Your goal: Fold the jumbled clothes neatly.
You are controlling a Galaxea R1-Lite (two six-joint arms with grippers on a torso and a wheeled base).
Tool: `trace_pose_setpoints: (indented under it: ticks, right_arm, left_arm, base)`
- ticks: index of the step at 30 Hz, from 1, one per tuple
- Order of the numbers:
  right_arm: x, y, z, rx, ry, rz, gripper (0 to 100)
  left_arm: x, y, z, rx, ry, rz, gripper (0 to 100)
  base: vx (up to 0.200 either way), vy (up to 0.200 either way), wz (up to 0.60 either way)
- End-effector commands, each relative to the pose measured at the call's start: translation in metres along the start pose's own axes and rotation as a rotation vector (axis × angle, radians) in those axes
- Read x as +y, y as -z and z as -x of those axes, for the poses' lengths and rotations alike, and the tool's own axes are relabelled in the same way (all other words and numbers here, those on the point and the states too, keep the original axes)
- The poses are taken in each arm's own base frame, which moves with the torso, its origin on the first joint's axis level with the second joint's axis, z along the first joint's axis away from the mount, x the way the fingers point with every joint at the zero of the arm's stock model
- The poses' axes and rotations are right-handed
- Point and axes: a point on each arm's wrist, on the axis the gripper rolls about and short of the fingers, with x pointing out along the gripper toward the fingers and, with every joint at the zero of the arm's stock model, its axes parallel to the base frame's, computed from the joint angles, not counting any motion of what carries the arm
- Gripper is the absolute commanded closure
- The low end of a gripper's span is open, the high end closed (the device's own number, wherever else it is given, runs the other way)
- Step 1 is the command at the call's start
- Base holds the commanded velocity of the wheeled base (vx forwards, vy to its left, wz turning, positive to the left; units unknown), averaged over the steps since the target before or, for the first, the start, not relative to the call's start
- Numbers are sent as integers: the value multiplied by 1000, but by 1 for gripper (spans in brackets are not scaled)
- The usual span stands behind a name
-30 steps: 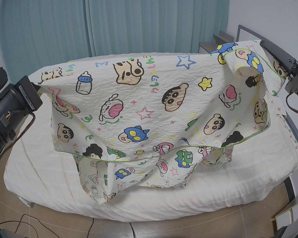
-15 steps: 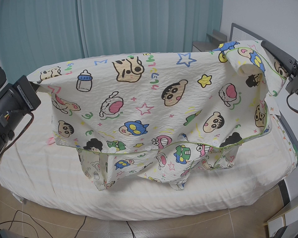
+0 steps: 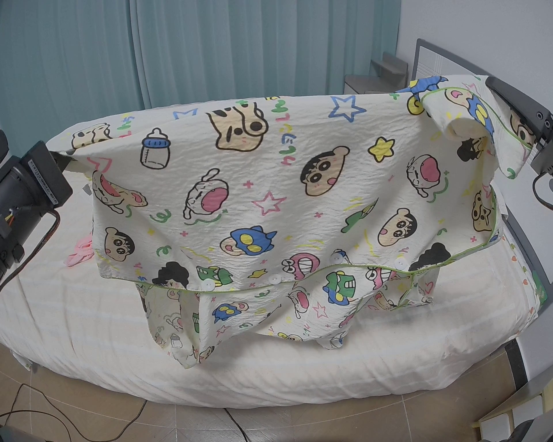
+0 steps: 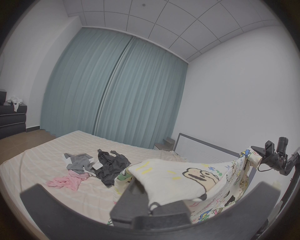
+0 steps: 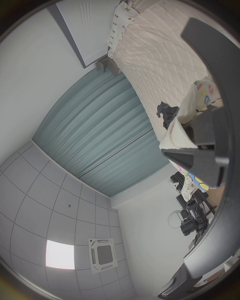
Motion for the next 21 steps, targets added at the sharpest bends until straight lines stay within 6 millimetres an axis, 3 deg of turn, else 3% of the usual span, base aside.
trace_pose_setpoints:
  ticks: [1, 16, 21]
  right_arm:
    - [0, 0, 0, 1, -1, 0, 100]
    - [2, -2, 6, -5, -2, 0, 100]
    - [2, -2, 9, -7, -5, 1, 100]
  left_arm:
    - [0, -1, 1, -2, 2, -1, 100]
    - [3, 4, 5, 12, -3, -7, 100]
    - [3, 4, 5, 13, -4, -7, 100]
  base:
    - [0, -200, 0]
    - [0, 0, 0]
    - [-200, 0, 0]
